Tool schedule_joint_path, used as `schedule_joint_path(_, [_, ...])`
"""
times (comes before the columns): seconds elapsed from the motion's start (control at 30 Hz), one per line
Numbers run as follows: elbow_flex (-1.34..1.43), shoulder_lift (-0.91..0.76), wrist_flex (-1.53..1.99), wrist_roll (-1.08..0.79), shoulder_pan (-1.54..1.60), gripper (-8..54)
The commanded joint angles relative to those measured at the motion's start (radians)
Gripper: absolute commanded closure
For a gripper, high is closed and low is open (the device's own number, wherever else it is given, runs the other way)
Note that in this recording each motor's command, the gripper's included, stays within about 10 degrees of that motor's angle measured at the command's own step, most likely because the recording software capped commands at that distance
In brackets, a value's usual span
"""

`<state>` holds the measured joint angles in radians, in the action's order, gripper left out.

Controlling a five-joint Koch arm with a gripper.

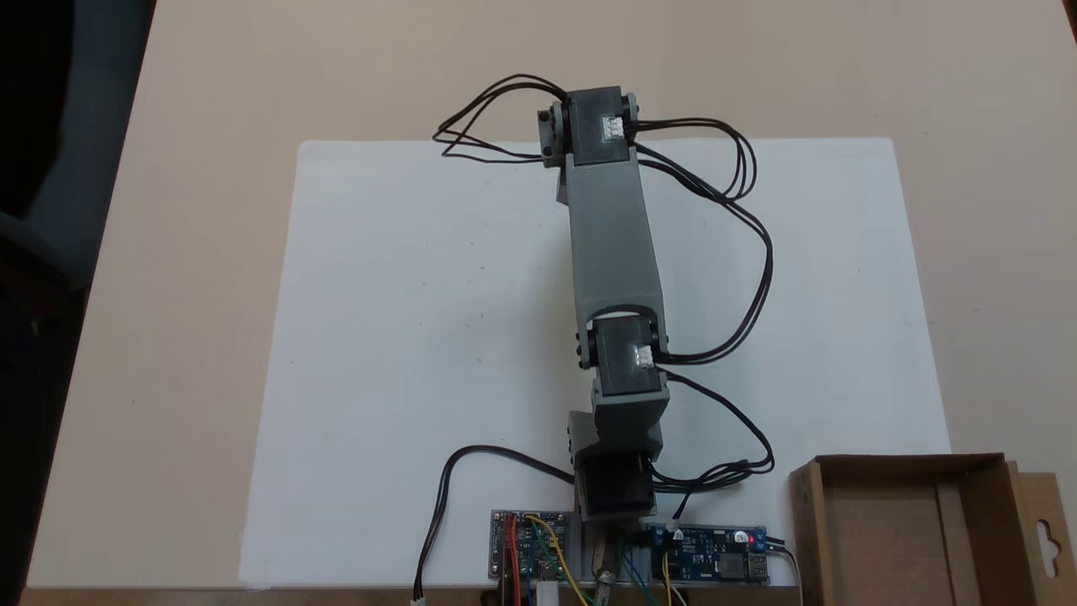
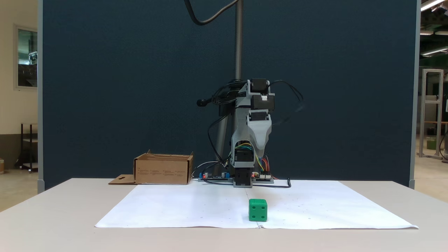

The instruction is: Grasp a green dice and put it in the bin.

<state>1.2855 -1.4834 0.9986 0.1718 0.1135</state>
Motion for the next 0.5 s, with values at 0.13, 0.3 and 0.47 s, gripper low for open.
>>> schedule_joint_path(0.13, [-0.1,0.107,0.035,0.08,0.018,6.4])
schedule_joint_path(0.3, [-0.124,0.127,0.043,0.081,0.015,6.4])
schedule_joint_path(0.47, [-0.126,0.13,0.057,0.084,0.025,6.4])
